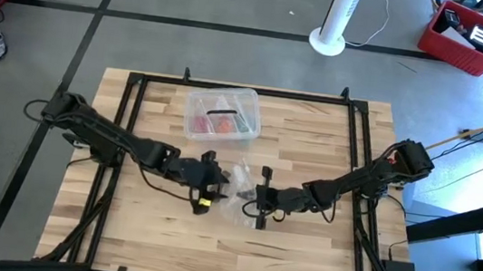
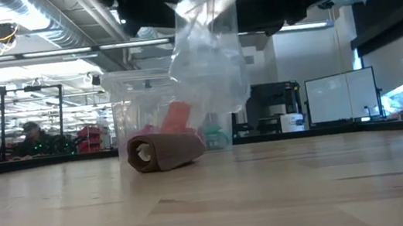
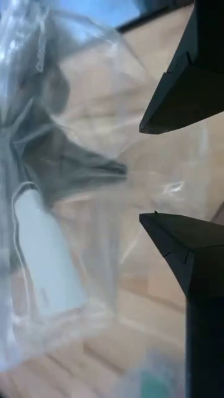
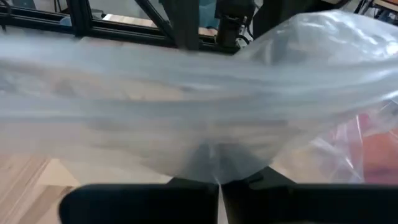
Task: Roll bandage
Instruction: Open the transparent zip bag
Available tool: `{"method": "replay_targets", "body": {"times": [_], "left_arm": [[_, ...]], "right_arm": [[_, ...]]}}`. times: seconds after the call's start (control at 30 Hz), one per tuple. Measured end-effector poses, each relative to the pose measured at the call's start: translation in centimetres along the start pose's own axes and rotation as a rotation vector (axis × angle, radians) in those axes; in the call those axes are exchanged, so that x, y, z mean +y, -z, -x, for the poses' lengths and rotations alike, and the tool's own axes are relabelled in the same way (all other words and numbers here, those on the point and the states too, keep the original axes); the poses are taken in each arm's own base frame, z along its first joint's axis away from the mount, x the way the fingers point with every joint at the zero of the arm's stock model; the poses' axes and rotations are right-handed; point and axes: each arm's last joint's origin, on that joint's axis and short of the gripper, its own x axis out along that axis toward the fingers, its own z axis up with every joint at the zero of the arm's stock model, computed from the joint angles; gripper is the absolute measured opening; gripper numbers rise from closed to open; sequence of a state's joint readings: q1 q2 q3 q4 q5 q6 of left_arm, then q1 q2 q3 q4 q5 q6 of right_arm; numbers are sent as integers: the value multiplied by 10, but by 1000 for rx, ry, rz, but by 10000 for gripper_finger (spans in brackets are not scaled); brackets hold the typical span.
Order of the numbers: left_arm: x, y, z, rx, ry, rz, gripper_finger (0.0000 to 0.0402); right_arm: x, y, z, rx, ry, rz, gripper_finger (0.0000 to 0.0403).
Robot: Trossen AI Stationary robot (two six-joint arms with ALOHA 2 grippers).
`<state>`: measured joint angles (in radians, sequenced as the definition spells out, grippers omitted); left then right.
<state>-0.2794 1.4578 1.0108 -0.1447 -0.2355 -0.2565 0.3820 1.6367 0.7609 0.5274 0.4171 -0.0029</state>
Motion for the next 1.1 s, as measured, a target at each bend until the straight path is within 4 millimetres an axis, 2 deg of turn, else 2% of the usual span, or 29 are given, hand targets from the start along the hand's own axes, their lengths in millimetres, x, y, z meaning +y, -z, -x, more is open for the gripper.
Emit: {"method": "replay_targets", "body": {"times": [0.17, 0.47, 0.67, 0.8, 0.97, 1.0, 1.1], "left_arm": [[-4, 12, -2, -40, -66, 68, 211], [-16, 9, -16, -155, -15, 72, 211], [-13, 15, -27, -125, -34, 78, 202], [-13, 16, -29, -121, -42, 69, 144], [-16, 18, -29, -114, -42, 38, 24], [-17, 19, -28, -105, -42, 20, 13], [-24, 23, -23, -77, -26, -3, 12]], "right_arm": [[-1, 0, 0, -2, 5, -6, 2], [-1, -3, 0, -32, 22, -15, 1], [-1, -2, 0, -25, 22, -11, 1], [-2, -2, 0, -17, 39, -7, 1], [-3, 2, 0, 18, 72, 10, 0], [-3, 3, 2, 39, 85, 23, 0], [-1, 3, 12, 95, 109, 63, 0]]}}
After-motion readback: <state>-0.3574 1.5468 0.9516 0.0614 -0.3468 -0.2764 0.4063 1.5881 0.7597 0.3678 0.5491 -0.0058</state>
